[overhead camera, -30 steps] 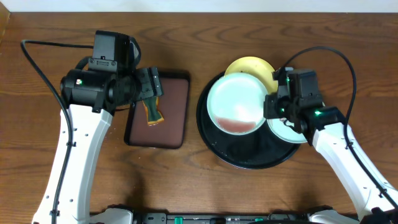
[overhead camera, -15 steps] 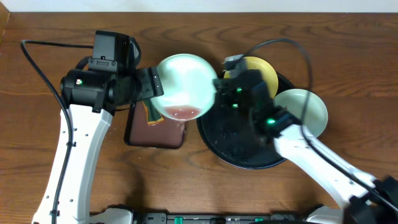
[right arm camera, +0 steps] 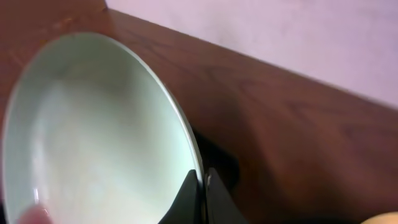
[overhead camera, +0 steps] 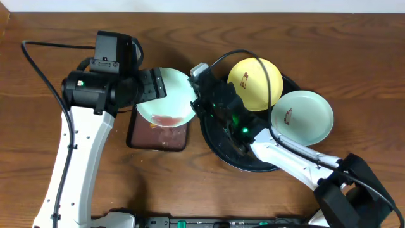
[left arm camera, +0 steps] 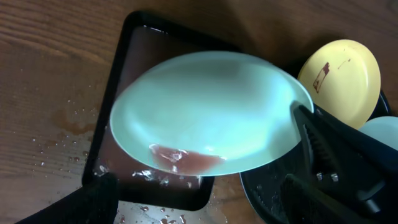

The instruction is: Clean dirty plates on tray and stack at the side

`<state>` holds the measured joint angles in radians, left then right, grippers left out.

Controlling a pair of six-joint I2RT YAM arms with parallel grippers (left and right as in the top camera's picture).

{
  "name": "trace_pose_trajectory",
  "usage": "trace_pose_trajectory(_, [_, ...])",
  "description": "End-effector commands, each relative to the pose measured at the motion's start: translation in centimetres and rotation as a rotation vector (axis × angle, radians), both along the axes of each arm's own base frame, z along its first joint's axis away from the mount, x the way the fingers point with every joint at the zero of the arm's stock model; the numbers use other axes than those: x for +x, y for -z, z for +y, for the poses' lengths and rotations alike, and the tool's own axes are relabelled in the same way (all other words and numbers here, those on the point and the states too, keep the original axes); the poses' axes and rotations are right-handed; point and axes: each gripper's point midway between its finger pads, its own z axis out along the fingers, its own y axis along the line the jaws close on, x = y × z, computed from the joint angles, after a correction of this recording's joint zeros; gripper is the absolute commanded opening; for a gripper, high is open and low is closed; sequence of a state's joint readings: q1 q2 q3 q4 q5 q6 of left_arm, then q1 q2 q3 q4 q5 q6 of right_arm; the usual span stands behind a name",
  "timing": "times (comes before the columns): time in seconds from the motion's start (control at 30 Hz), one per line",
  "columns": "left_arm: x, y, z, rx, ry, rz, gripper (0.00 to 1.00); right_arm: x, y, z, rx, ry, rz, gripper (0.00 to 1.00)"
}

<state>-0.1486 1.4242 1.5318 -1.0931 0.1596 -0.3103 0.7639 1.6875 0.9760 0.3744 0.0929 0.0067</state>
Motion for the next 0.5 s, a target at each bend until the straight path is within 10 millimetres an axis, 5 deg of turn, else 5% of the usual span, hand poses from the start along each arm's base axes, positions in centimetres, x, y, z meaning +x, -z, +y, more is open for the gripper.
trace_pose_trajectory(0.0, [0.1, -0.4, -0.1, -0.009, 0.009, -0.01, 0.84, -0.1, -2.8, 0.6, -0.167, -0.033, -0.22, 0.01])
trace_pose_trajectory(0.47, [0.1, -0.4, -0.1, -0.009, 0.009, -0.01, 0.84, -0.8, -4.7, 0.7, -0.427, 0.044, -0.453, 0.01])
